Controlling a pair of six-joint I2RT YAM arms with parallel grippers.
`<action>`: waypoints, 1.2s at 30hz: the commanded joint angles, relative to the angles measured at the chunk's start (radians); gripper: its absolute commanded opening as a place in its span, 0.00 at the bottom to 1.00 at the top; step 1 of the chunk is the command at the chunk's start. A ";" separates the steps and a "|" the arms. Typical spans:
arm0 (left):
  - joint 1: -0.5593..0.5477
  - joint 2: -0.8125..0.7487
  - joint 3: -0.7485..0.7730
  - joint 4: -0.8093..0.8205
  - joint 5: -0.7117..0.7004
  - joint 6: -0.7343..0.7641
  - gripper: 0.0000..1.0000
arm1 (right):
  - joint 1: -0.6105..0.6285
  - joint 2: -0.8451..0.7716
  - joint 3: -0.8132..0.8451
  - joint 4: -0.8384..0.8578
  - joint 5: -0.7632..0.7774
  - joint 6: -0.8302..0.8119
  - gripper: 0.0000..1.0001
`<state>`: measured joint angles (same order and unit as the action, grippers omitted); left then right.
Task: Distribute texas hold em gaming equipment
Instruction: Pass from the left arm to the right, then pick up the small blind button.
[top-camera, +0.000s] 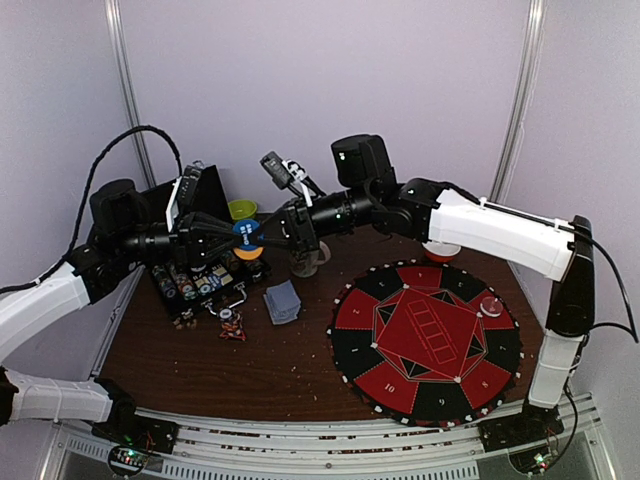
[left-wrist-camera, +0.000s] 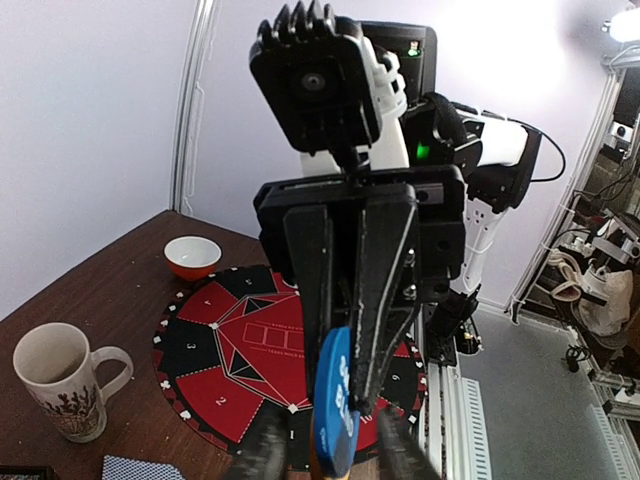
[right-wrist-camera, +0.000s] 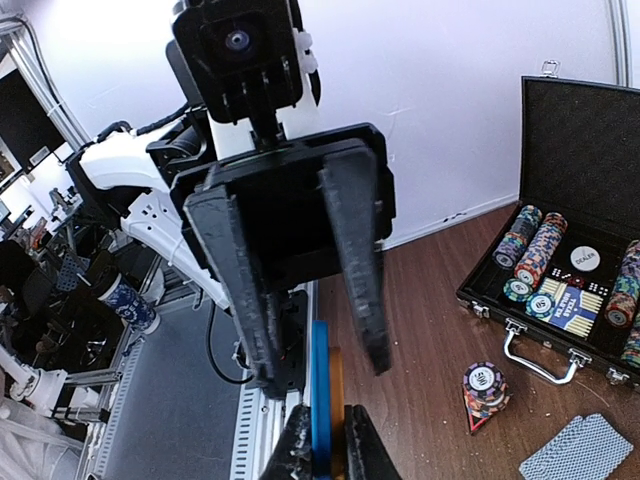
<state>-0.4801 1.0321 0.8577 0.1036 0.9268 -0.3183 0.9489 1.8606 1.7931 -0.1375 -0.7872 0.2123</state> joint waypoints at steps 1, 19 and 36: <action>-0.008 -0.046 -0.054 0.062 -0.037 0.071 0.51 | -0.010 -0.075 -0.087 0.125 0.005 0.052 0.00; -0.015 -0.049 -0.177 0.271 -0.035 0.015 0.29 | -0.012 -0.055 -0.124 0.230 -0.035 0.136 0.00; -0.038 -0.005 -0.171 0.333 -0.027 -0.002 0.16 | -0.012 -0.029 -0.123 0.221 -0.038 0.128 0.00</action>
<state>-0.5125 1.0225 0.6724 0.3706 0.8940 -0.3164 0.9390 1.8217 1.6756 0.0628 -0.8013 0.3454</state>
